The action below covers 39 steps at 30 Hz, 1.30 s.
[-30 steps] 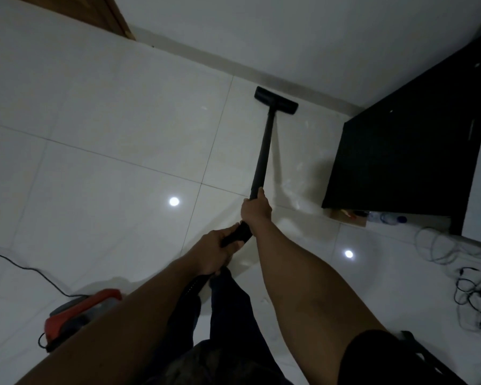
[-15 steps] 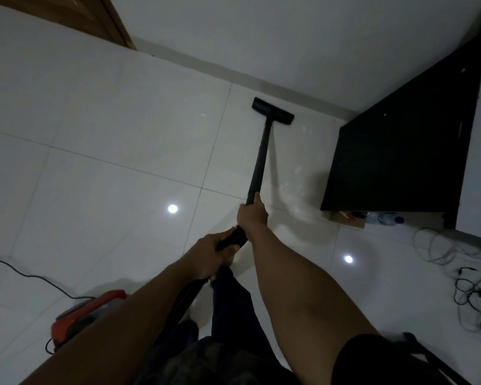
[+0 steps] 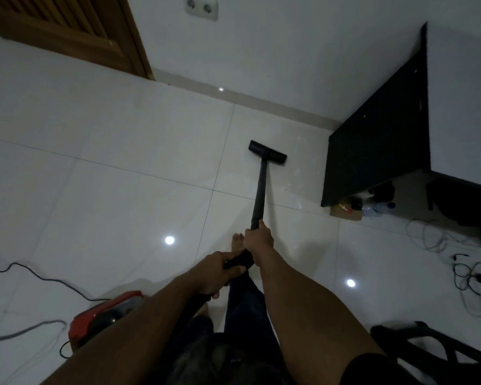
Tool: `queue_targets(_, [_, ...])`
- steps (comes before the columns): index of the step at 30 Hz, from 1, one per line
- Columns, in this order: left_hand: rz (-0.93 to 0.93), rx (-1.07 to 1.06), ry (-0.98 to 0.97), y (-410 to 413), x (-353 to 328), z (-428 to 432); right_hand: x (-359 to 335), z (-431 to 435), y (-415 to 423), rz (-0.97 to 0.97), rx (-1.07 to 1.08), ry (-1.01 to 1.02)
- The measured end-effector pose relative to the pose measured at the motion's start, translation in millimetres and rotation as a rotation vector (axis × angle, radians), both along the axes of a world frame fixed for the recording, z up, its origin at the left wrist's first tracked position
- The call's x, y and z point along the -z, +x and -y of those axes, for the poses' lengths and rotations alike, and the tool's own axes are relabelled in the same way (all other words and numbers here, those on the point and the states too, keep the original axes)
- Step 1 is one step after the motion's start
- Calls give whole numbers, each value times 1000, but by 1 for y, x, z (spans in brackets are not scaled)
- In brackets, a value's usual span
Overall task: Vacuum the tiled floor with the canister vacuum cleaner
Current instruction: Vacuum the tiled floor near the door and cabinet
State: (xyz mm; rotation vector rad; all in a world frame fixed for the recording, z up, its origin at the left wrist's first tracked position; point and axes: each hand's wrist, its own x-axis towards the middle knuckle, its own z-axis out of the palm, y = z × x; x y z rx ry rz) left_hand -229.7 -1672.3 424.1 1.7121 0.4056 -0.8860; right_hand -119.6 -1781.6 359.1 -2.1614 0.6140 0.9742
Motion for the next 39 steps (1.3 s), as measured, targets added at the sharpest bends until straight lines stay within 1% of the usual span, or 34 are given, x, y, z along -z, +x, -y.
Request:
queue_targets(4, [40, 18, 28, -58, -20, 15, -15, 17, -58, 40, 54, 17])
queue_targets(10, [97, 61, 71, -129, -44, 50, -38, 52, -128, 107, 73, 30])
queue_targets(16, [139, 55, 80, -219, -42, 98, -54, 100, -216, 154, 120, 80])
queue_targets(19, [159, 59, 137, -270, -33, 127, -56, 125, -264, 176, 112, 91])
queue_targets(21, [176, 97, 183, -309, -30, 147, -59, 145, -304, 182, 116, 96])
queue_targets(23, [190, 126, 188, -353, -30, 167, -61, 166, -348, 183, 105, 101])
queue_targets(26, [168, 105, 124, -417, -42, 190, -59, 190, -415, 157, 102, 97])
queue_targets(29, [119, 108, 112, -473, -56, 204, -53, 205, -479, 138, 111, 77])
queue_targets(35, [48, 206, 129, -581, -73, 215, -38, 224, -606, 87, 150, 53])
queue_targets(39, [29, 217, 83, -661, -77, 217, -27, 231, -691, 65, 274, 69])
